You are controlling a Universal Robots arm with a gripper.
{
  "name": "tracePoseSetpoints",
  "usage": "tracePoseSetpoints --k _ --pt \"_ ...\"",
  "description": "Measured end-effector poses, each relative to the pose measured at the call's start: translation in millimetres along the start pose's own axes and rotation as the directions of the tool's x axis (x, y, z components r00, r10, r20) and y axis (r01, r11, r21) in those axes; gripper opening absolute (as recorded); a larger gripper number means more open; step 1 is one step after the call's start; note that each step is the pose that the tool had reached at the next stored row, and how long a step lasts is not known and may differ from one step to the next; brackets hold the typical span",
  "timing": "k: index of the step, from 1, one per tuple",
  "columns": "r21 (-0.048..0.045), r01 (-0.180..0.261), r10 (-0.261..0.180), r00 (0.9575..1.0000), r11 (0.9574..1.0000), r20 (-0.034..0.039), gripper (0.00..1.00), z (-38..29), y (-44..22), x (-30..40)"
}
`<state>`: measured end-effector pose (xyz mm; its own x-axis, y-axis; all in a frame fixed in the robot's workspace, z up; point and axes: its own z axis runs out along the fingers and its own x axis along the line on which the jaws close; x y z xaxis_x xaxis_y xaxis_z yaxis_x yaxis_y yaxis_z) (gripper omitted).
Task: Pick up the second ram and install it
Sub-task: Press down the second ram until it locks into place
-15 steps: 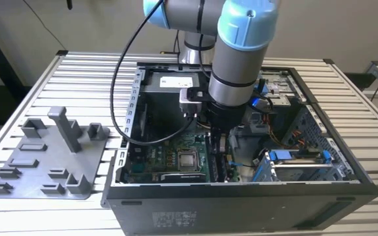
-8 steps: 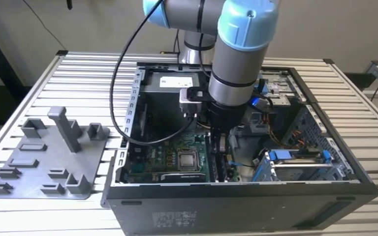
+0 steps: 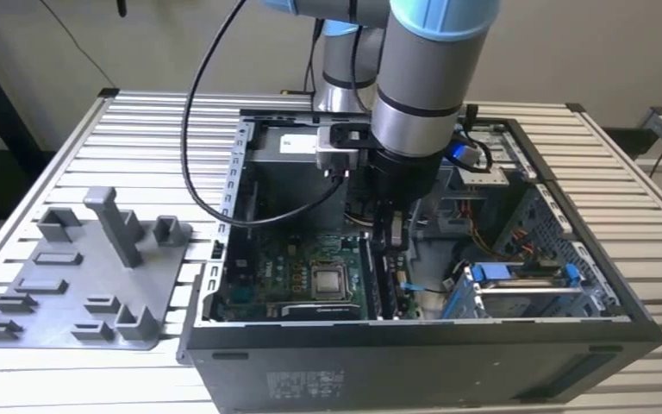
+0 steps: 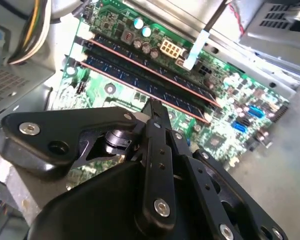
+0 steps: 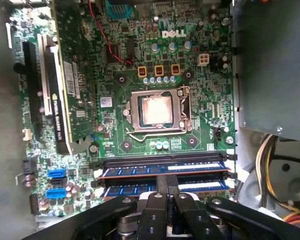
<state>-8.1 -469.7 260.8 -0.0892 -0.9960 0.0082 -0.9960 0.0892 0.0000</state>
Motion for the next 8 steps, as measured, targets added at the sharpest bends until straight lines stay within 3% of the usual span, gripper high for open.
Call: tracePoseSetpoints --k 8 --pt "-0.0024 0.000 0.000 1.0000 1.0000 -0.0002 0.11 -0.1 0.0 0.0"
